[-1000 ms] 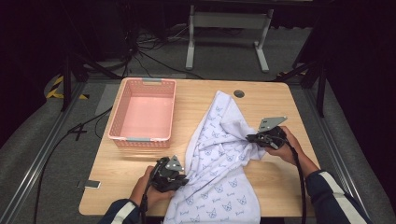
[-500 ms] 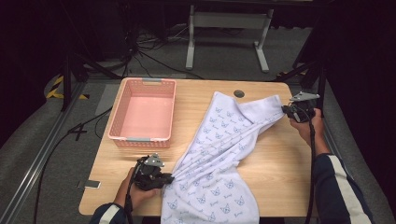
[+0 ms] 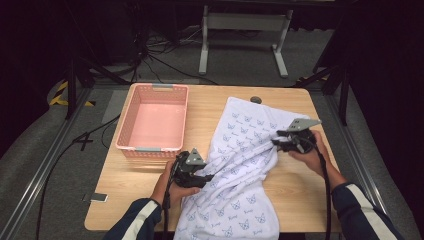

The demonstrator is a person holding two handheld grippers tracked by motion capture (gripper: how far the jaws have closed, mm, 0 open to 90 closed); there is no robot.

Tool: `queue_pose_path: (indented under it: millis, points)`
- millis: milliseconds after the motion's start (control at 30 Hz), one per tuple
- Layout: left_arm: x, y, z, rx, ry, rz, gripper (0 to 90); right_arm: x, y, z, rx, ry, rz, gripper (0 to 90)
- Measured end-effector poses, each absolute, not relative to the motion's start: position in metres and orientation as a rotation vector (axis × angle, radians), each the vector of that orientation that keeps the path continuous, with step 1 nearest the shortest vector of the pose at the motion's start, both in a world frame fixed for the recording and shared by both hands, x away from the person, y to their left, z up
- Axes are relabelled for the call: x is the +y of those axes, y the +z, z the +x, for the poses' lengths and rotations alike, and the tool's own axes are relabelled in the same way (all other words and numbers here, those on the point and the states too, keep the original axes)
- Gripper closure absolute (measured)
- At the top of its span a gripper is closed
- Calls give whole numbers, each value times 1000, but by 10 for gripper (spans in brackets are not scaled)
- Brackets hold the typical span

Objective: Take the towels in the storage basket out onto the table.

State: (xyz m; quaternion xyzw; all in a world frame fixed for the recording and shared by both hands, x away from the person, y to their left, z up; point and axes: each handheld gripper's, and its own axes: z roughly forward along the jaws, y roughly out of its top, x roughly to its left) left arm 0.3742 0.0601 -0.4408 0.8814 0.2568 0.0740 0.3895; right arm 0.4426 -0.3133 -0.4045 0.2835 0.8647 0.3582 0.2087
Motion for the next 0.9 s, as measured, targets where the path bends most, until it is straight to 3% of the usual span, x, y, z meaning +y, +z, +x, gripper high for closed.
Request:
queue_pose_path:
  millis: [67, 167, 233, 333, 633, 900]
  points:
    - [51, -443, 380, 631, 227, 2277, 574, -294, -410, 423, 2480, 997, 692, 565]
    - [42, -449, 388, 598, 188, 2320, 730, -277, -421, 405, 2575, 995, 620, 585]
    - [36, -453, 390, 580, 169, 2371, 776, -269, -431, 398, 2622, 919, 607, 614]
    - [32, -456, 390, 562, 149, 2388, 764, -276, -447, 400, 2643, 882, 709, 630]
    - [13, -458, 391, 504, 161, 2395, 734, -322, -445, 402, 2548, 858, 1022, 638]
    - [-3, -457, 401, 521, 286, 2408, 745, -354, -445, 410, 2430, 810, 1044, 547]
